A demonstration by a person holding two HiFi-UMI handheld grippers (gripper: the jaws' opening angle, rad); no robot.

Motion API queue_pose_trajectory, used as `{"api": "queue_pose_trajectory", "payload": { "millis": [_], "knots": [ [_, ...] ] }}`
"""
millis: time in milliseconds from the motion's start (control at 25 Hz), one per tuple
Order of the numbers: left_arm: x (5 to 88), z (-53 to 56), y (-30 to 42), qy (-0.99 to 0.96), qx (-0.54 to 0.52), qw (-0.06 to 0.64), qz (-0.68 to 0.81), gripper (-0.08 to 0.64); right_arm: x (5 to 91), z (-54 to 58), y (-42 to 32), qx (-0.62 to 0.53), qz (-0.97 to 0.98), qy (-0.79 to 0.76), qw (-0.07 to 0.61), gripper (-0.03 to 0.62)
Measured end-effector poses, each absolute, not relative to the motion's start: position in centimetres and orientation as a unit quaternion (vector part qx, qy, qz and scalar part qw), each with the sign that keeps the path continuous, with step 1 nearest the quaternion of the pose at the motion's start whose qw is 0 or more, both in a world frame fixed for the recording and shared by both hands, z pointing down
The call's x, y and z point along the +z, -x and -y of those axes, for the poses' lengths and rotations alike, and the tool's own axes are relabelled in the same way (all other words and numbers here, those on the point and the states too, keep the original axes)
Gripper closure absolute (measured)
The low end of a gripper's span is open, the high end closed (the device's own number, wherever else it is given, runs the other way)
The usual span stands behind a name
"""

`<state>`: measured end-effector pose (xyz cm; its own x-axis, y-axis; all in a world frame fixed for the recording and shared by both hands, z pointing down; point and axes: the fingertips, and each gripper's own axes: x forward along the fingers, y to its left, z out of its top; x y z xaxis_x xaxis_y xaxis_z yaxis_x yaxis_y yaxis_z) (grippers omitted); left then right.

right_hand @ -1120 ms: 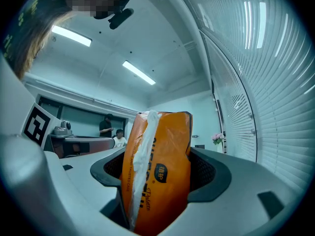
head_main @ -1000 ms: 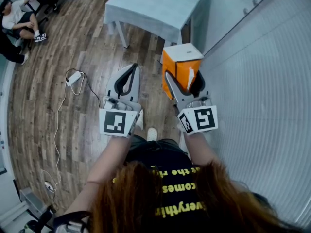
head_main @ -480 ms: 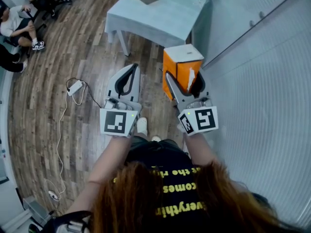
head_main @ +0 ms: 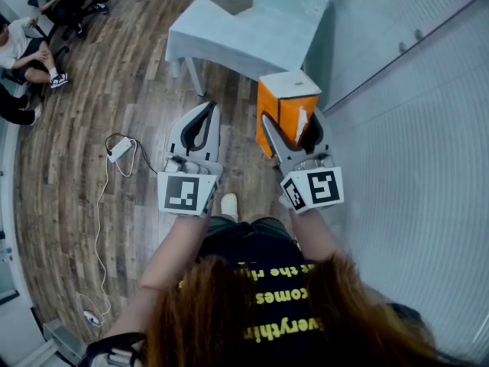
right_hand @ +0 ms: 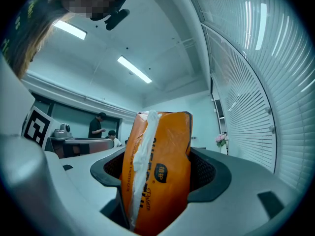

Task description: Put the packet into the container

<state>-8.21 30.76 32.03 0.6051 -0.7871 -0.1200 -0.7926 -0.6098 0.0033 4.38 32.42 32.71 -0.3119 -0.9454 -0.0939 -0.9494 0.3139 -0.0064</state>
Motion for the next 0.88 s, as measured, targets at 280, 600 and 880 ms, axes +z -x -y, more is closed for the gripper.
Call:
{"api": "queue_pose_trajectory", "payload": {
  "millis": [280,600,880],
  "knots": [
    [32.3,-29.2,9.0,0.894,0.055,0.016,-0.445,0.558,33.0,-31.0,-4.0,0.019,-0.807,0.589,0.033,0.235],
    [32.0,-26.7,8.1,0.888,0.055,0.013,-0.457,0.558,32.9,-28.6,-5.4,0.019,-0.810,0.586,0.028,0.235],
    [30.9,-24.1,5.0,0.884,0.059,0.022,-0.462,0.558,31.8,-25.6,-8.3,0.021,-0.819,0.572,0.034,0.235]
  ]
}}
